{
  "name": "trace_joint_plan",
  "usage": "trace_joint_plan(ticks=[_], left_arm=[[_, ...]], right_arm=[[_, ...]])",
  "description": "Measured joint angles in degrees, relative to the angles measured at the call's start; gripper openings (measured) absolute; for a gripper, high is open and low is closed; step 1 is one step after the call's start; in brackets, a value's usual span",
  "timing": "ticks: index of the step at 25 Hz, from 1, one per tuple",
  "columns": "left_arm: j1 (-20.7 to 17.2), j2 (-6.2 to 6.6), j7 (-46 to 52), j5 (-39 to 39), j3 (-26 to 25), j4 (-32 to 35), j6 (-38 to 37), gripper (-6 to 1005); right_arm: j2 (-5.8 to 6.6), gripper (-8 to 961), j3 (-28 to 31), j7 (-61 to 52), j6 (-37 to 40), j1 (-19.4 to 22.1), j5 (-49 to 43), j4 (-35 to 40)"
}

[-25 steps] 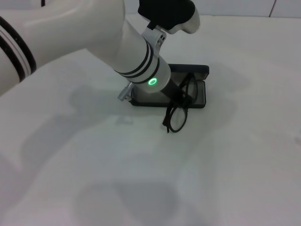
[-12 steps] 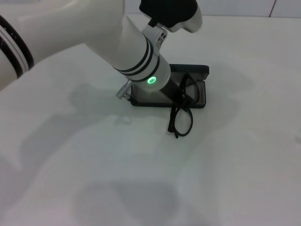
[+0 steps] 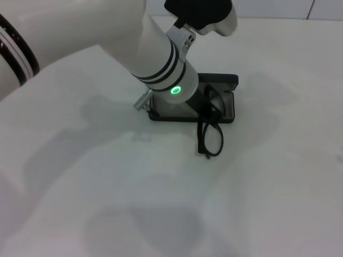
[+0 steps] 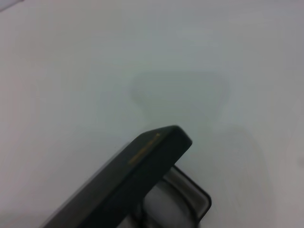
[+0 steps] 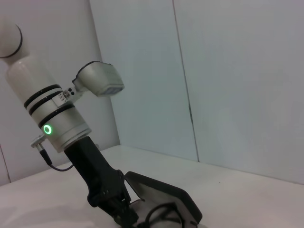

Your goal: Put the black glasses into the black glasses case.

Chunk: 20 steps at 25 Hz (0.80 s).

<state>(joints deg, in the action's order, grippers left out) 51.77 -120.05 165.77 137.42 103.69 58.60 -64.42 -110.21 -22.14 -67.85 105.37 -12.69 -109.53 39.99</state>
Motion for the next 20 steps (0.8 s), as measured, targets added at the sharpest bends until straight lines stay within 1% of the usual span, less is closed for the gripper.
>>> trace_joint_plan(ticks=[4,10,17,20], left_arm=[[0.0,0.0,-0.3,0.9,-0.2,1.6,-1.2,59],[0.2,0.02,-0.1,1.6,-0.5,2.2,-3.3,46],[-0.1,0.08,0.3,2.4,-3.3,2.2,-5.1,46],[0.0,0.08,0.3,2.5,-3.5,1.8,-5.2,129]], right_arm=[[0.0,204,0.0,0.0,0.0,0.1,0.0,0.0],[0.0,204,0.0,0.0,0.0,0.1,0.0,0.0],[0.0,204,0.0,0.0,0.0,0.1,-0.1,0.0],[0.0,205,0.0,0.0,0.0,0.1,-0.2,0.0]])
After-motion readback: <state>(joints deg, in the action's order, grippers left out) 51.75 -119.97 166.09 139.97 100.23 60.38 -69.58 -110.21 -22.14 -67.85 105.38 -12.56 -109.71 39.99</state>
